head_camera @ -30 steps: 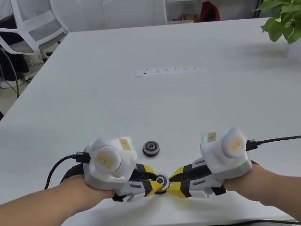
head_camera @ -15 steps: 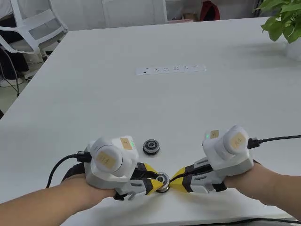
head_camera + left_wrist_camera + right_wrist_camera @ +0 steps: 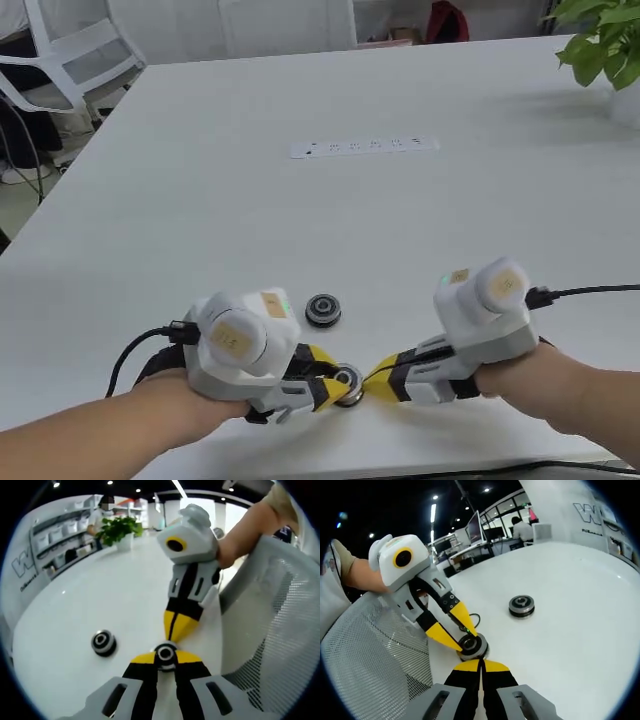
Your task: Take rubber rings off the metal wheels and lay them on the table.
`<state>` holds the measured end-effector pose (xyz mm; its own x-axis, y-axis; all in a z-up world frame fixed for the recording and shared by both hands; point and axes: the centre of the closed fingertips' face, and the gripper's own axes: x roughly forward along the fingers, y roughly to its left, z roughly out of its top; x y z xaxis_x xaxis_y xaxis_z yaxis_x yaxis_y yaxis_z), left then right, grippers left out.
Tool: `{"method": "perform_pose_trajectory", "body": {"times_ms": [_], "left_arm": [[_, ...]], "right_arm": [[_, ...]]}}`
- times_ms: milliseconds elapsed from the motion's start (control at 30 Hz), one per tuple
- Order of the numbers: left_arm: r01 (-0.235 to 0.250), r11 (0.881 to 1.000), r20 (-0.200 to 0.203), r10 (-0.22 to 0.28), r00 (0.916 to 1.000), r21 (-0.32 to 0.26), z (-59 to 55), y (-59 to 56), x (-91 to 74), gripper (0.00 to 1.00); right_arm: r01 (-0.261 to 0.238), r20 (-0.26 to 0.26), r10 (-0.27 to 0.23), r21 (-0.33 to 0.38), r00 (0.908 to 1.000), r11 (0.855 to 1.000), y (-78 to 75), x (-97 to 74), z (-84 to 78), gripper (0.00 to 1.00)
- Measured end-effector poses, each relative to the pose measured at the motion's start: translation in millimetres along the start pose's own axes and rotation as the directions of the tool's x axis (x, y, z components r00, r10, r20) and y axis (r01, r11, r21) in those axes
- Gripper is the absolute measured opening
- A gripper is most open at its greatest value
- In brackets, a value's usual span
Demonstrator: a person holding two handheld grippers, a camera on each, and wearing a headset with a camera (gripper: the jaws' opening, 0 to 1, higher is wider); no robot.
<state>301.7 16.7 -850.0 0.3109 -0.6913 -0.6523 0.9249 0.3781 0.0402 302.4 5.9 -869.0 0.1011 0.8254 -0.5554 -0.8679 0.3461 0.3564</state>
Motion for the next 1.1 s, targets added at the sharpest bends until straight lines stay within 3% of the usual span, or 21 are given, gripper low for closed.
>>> {"method": "perform_pose_trajectory", "body": {"times_ms": [600, 1100], "left_arm": [[-0.003, 1.000, -0.012, 0.003, 0.9999, 0.003, 0.2, 0.2, 0.2, 0.12], [-0.020, 1.000, -0.028, 0.021, 0.9994, 0.001, 0.8, -0.2, 1.5, 0.12]], "right_arm": [[-0.016, 0.090, 0.006, 0.116, 0.9959, 0.993, -1.7, -7.5, 14.2, 0.00], [-0.044, 0.110, 0.027, 0.153, 0.9936, 0.987, 5.0, -8.0, 18.1, 0.00]]}}
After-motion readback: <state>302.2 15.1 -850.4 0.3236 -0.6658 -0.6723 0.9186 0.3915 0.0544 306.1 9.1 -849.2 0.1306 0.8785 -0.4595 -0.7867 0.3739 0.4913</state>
